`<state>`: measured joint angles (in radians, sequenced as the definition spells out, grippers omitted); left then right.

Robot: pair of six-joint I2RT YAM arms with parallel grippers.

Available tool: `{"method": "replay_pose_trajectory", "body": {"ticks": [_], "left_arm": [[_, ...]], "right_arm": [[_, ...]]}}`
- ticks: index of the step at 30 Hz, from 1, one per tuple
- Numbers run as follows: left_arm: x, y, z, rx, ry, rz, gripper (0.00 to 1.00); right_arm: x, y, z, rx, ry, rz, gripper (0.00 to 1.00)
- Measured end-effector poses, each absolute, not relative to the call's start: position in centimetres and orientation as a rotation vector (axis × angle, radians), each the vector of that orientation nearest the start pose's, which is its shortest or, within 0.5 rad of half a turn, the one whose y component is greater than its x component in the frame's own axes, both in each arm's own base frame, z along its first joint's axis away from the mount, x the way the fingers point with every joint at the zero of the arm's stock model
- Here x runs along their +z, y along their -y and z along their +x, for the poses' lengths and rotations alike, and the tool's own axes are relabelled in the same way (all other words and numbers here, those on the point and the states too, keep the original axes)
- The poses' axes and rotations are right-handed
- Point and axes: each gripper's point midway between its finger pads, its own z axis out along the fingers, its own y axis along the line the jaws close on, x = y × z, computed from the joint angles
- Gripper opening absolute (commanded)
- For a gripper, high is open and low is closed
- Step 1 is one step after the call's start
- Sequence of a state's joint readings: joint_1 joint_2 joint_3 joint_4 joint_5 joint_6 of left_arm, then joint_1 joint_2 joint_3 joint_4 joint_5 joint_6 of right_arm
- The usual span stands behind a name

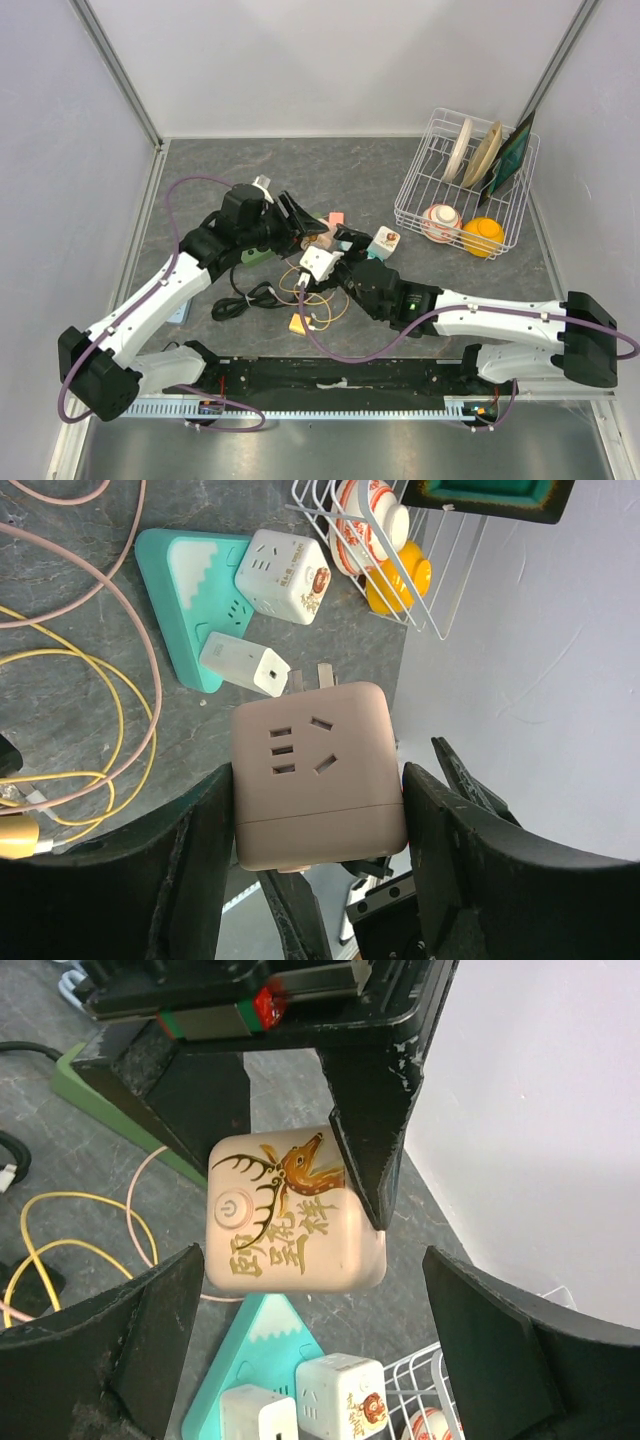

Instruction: Insert the plug

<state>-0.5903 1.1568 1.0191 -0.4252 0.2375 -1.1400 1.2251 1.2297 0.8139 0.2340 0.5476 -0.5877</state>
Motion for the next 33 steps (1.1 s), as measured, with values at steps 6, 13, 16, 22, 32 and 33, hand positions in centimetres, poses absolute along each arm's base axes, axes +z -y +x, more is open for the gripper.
{"method": "replay_pose_trajectory", "body": {"ticks": [6, 13, 16, 22, 32, 33], "left_arm": [[24.6, 26.3, 25.0, -1.217, -2.330, -0.516, 0.06], [24.3, 26.2, 25.1, -1.230, -2.335, -0.584, 0.29], [24.2, 26.2, 25.1, -1.231, -2.334, -0.595, 0.46], [23.4, 25.9, 24.9, -1.210, -2.341, -0.614, 0.90], [25.1, 22.8, 27.1, -1.031, -2.159, -0.548, 0.99], [24.9, 21.9, 27.5, -0.969, -2.141, -0.547, 0.99]], "right_arm": [[24.5, -32.8, 24.0, -0.034, -1.331, -1.057, 0.76], [24.1, -33.0, 24.3, -0.059, -1.320, -1.061, 0.07], [24.0, -33.0, 24.2, -0.052, -1.323, -1.055, 0.00], [23.2, -33.1, 23.9, -0.015, -1.351, -1.037, 0.00], [18.6, -30.3, 25.0, 0.028, -1.535, -0.974, 0.00], [18.4, -30.0, 25.3, 0.040, -1.554, -0.961, 0.00]]}}
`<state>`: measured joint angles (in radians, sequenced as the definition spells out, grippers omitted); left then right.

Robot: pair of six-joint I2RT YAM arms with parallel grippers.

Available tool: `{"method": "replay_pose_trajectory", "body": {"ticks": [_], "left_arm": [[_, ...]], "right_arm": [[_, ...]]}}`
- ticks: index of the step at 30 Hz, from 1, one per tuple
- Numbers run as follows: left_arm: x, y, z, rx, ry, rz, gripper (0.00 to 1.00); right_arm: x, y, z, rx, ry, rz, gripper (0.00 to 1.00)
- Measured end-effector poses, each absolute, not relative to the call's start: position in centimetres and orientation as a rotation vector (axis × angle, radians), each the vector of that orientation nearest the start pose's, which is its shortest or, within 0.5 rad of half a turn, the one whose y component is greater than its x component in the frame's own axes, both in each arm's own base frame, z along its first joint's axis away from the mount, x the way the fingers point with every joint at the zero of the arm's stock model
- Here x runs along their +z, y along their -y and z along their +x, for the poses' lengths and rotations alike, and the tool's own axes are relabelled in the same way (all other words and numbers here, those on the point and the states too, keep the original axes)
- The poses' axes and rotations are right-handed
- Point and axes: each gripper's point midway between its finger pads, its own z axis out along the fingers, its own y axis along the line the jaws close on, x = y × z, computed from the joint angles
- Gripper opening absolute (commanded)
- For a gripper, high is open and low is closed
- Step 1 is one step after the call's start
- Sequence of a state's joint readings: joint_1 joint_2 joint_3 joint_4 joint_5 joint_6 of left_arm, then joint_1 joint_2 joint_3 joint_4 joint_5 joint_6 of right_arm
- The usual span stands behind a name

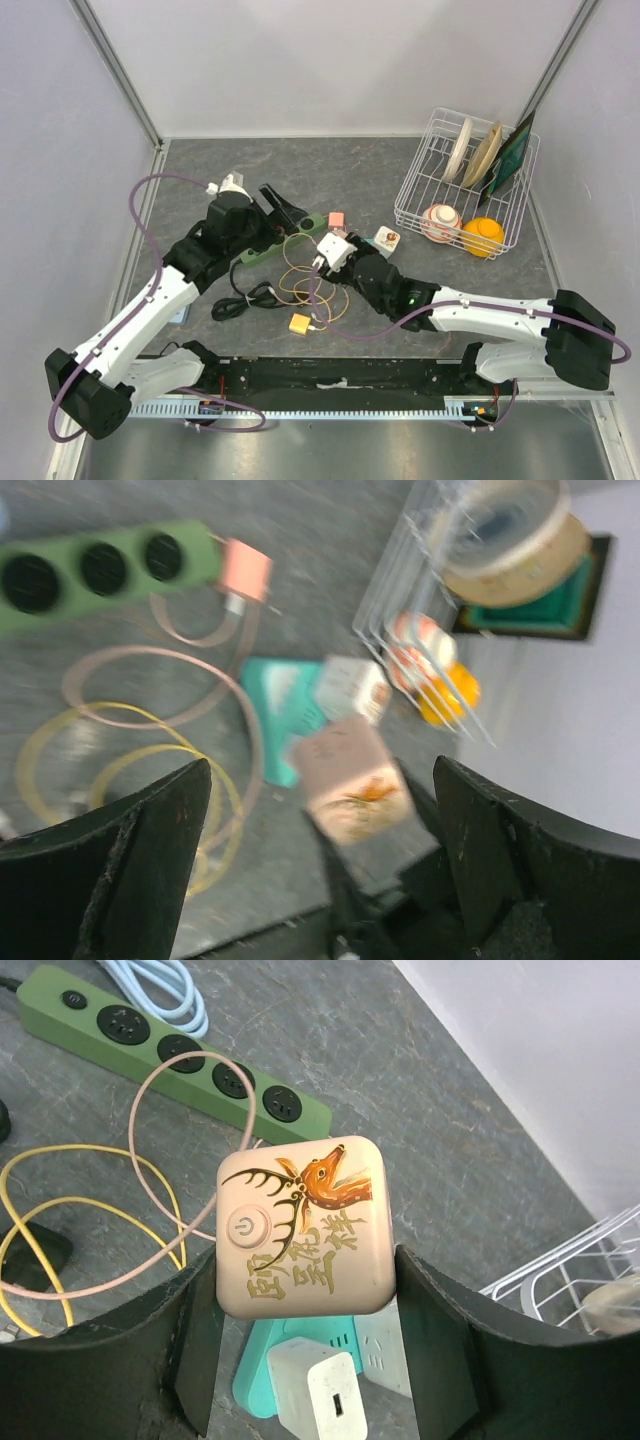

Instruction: Insert the plug

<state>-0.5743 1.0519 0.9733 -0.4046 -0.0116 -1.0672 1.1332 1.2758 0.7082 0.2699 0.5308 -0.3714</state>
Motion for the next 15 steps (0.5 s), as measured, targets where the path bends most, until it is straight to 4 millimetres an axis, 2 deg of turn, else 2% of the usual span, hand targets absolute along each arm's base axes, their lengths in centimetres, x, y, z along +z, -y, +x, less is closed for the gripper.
{"method": "replay_pose_trajectory", "body": {"ticks": [3, 5, 7, 10, 15], "left_arm": [[23.9, 18.4, 28.5, -0.752, -2.111, -0.570, 0.99], [23.0, 15.1, 29.2, -0.590, -2.088, -0.617, 1.00], [21.5, 10.9, 29.7, -0.429, -2.067, -0.702, 0.99], [18.0, 5.1, 29.3, -0.212, -2.076, -0.836, 0.99], [11.3, -2.4, 26.2, 0.059, -2.140, -1.080, 0.99]], "right_arm": [[18.5, -29.2, 26.1, 0.083, -1.594, -0.904, 0.00], [18.8, -28.8, 26.6, 0.116, -1.612, -0.864, 0.00], [19.0, -28.5, 26.9, 0.148, -1.624, -0.835, 0.00], [19.1, -28.6, 27.0, 0.203, -1.635, -0.812, 0.00], [18.2, -28.9, 26.2, 0.270, -1.653, -0.828, 0.00]]}}
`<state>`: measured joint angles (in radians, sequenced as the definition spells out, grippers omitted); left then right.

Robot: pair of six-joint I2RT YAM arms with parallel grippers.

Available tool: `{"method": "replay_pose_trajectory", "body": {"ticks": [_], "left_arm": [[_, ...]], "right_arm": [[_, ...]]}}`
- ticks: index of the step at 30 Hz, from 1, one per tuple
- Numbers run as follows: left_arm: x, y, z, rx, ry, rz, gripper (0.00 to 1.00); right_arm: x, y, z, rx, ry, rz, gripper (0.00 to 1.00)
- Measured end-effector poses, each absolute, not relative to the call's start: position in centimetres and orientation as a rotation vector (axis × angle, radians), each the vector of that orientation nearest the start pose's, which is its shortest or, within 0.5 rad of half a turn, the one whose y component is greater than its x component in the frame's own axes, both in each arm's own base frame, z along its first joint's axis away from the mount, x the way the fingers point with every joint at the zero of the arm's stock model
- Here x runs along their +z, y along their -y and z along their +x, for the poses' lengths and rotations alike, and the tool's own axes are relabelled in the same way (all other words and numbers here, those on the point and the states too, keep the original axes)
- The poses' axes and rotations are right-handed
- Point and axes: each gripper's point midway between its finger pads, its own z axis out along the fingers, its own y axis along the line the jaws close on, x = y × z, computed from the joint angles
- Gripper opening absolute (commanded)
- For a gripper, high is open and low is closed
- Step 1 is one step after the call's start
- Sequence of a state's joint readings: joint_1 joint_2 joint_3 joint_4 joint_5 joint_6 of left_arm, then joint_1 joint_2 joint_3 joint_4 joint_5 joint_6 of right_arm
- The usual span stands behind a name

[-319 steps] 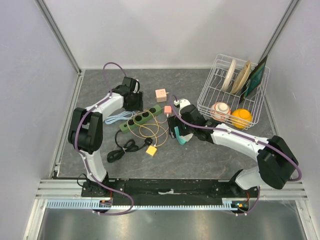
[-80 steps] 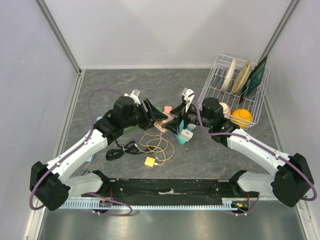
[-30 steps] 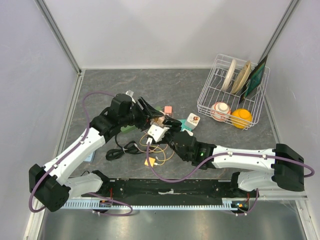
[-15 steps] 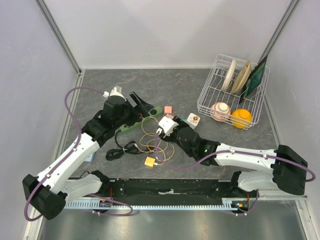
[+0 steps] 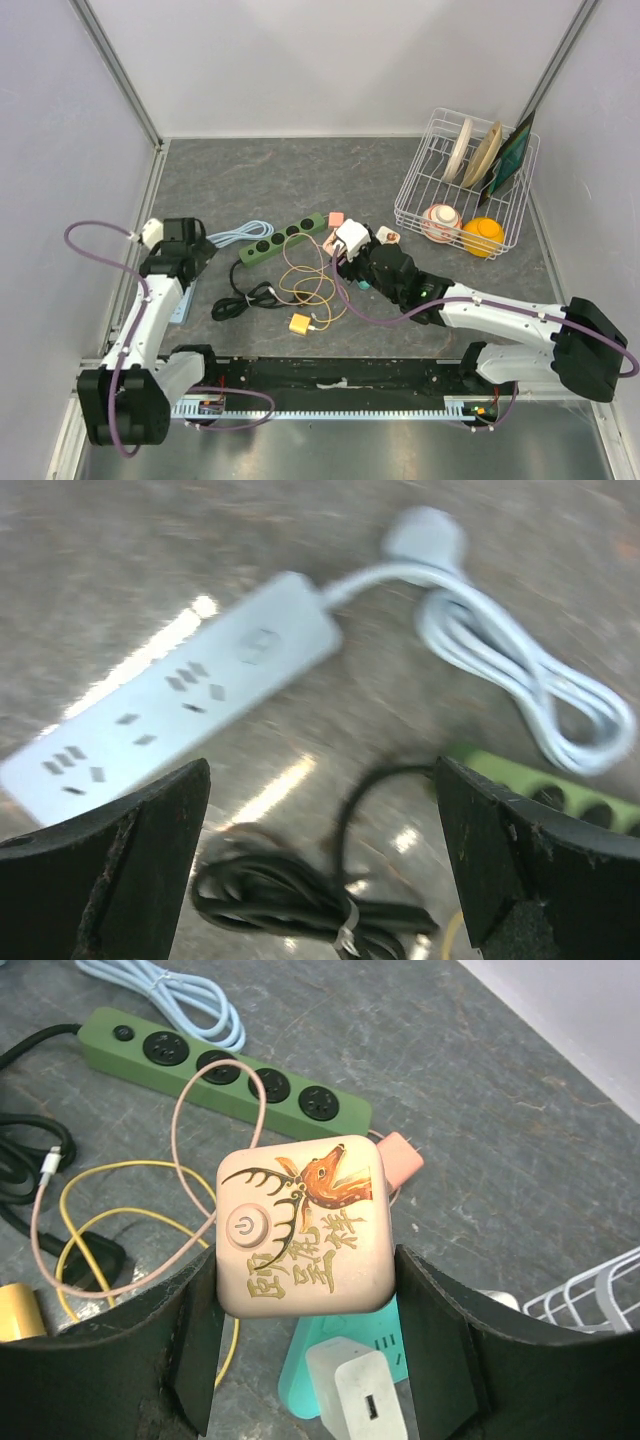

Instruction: Insert the plug

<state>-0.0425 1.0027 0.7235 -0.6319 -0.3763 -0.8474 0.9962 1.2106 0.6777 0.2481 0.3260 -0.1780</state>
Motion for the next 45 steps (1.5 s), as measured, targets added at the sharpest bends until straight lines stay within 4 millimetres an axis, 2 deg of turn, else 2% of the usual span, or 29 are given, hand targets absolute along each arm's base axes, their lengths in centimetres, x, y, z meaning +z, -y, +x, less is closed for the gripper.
{"method": "replay_pose_trajectory", "body": {"ticks": [4, 9, 13, 15, 18, 21, 23, 25, 30, 35, 38, 40, 41, 43, 45], "left_arm": [[8.5, -6.7, 23.9, 0.190, -2.115, -1.260, 0.98], [6.6, -10.4, 23.0, 0.258, -2.061, -1.429, 0.97], [3.9, -10.7, 23.0, 0.244, -2.181, -1.471, 0.96], [3.7, -10.4, 24.2, 0.181, -2.241, -1.447, 0.93], [3.4, -8.9, 25.3, 0.056, -2.313, -1.401, 0.87], [3.6, -7.1, 25.1, -0.057, -2.346, -1.359, 0.82], [3.7, -5.1, 24.7, -0.152, -2.374, -1.312, 0.80], [3.9, -2.8, 24.4, -0.218, -2.409, -1.241, 0.73], [3.9, 4.4, 23.8, -0.405, -2.549, -1.053, 0.61], [2.4, 10.1, 22.4, -0.444, -2.708, -0.890, 0.53], [2.2, 11.5, 22.7, -0.409, -2.739, -0.836, 0.51], [2.2, 12.7, 22.7, -0.399, -2.743, -0.788, 0.45], [2.3, 13.2, 22.7, -0.409, -2.743, -0.772, 0.38], [2.4, 14.3, 22.6, -0.433, -2.740, -0.747, 0.34], [2.4, 14.4, 22.5, -0.441, -2.722, -0.745, 0.31]], "right_arm": [[17.6, -29.0, 25.6, 0.313, -1.659, -0.841, 0.00], [17.6, -28.7, 25.1, 0.346, -1.652, -0.840, 0.00], [18.1, -28.7, 25.1, 0.366, -1.636, -0.825, 0.00], [18.2, -28.6, 25.1, 0.372, -1.631, -0.820, 0.00], [18.4, -28.5, 25.1, 0.374, -1.629, -0.814, 0.00], [18.6, -28.2, 25.0, 0.379, -1.623, -0.809, 0.00], [18.8, -28.1, 24.9, 0.383, -1.618, -0.802, 0.00], [18.8, -28.1, 25.0, 0.385, -1.619, -0.797, 0.00], [18.7, -28.1, 24.9, 0.392, -1.626, -0.794, 0.00], [18.7, -28.2, 24.8, 0.404, -1.629, -0.794, 0.00], [18.5, -28.3, 24.7, 0.410, -1.634, -0.800, 0.00], [18.3, -28.3, 24.5, 0.418, -1.642, -0.809, 0.00], [18.2, -28.4, 24.4, 0.425, -1.644, -0.814, 0.00], [17.9, -28.6, 24.0, 0.443, -1.652, -0.835, 0.00], [17.6, -28.9, 23.6, 0.470, -1.659, -0.859, 0.00]]}}
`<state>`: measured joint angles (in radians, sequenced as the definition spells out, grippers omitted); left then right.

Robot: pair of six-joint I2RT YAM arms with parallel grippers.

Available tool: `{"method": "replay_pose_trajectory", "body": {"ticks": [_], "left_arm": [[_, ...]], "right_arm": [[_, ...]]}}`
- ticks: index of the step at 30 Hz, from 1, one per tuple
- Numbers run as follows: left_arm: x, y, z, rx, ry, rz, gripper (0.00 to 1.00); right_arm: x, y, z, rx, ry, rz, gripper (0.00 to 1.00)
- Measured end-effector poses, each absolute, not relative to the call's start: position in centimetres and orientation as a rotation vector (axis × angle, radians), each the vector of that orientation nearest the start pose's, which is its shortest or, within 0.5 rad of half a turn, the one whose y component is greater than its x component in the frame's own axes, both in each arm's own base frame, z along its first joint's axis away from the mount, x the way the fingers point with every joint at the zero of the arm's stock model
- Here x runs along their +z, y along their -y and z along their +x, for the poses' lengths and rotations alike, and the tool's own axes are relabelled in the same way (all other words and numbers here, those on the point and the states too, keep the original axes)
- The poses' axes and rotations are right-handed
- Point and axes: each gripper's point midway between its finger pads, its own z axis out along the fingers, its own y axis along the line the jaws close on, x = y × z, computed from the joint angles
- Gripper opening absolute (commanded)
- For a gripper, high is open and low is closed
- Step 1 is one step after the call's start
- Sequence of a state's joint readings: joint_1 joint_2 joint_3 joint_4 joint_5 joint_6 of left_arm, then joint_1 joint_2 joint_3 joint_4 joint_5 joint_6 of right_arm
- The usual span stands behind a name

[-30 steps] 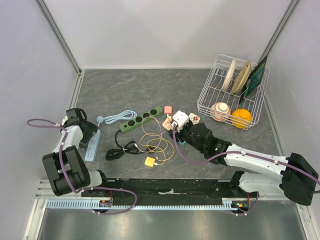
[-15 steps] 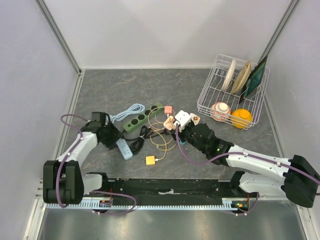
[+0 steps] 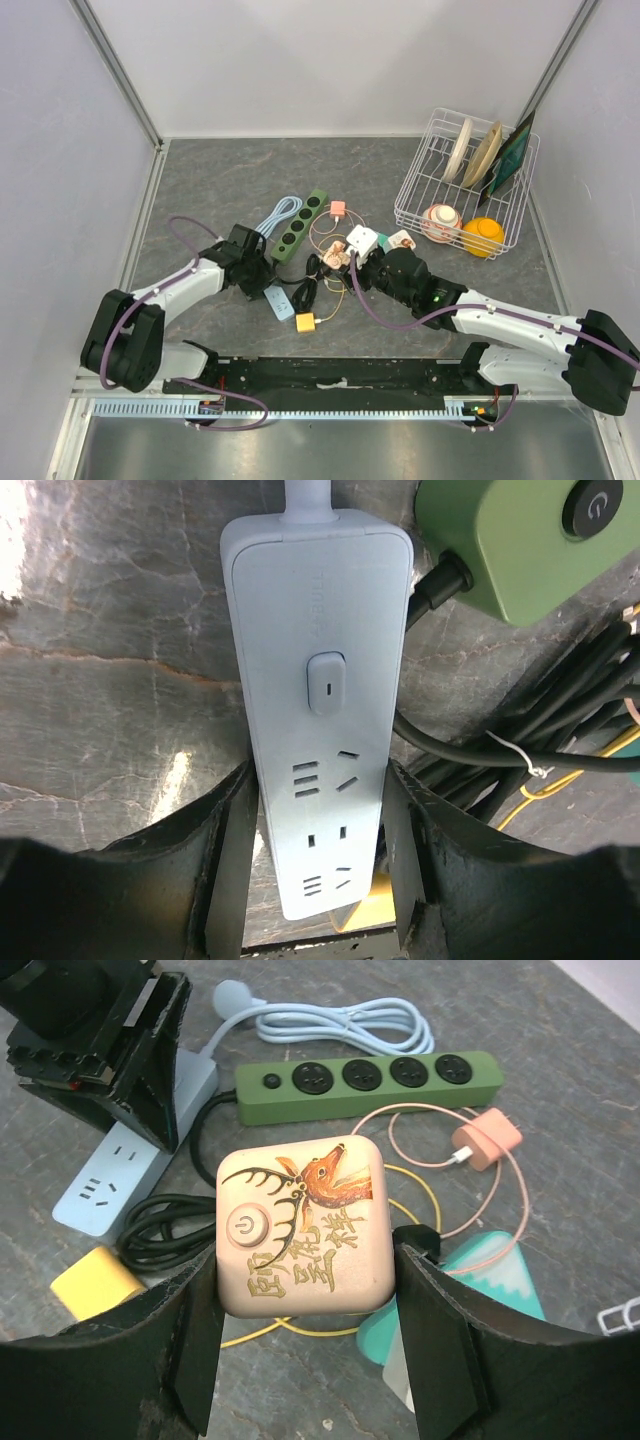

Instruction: Insert the plug

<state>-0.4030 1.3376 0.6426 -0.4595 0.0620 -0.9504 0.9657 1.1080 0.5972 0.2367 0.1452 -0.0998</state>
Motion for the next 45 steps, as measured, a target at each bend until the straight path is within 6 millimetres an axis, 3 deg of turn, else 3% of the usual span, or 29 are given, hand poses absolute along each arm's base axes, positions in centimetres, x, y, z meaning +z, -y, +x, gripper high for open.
{"method": "replay_pose_trajectory", "body": {"ticks": [5, 10, 13, 14, 17, 21, 24, 32, 45], "left_arm": [[2.5, 14.5, 21.9, -0.461, -2.708, -0.738, 0.19], [2.4, 14.3, 20.8, -0.434, -2.745, -0.701, 0.20], [2.3, 13.7, 19.9, -0.396, -2.779, -0.646, 0.31], [2.3, 13.5, 19.6, -0.383, -2.790, -0.631, 0.42], [2.3, 13.0, 19.0, -0.348, -2.819, -0.574, 0.60], [2.8, 12.4, 18.5, -0.314, -2.828, -0.516, 0.73], [4.6, 12.4, 19.0, -0.340, -2.779, -0.484, 0.82], [11.6, 12.2, 21.8, -0.434, -2.502, -0.447, 0.84], [16.1, 10.8, 22.1, -0.474, -2.279, -0.458, 0.84]], "right_arm": [[16.7, -30.0, 22.6, 0.536, -1.680, -0.927, 0.00], [16.5, -31.8, 21.7, 0.628, -1.689, -0.991, 0.00], [16.5, -32.9, 21.3, 0.680, -1.688, -1.021, 0.00], [16.4, -33.1, 21.2, 0.694, -1.688, -1.032, 0.00], [15.8, -33.8, 20.9, 0.726, -1.703, -1.056, 0.00], [14.7, -34.3, 20.7, 0.779, -1.744, -1.066, 0.00], [14.6, -34.5, 21.4, 0.833, -1.778, -1.043, 0.00], [16.7, -36.9, 22.5, 1.040, -1.750, -1.045, 0.00], [17.3, -40.1, 22.6, 1.205, -1.745, -1.096, 0.00]]}}
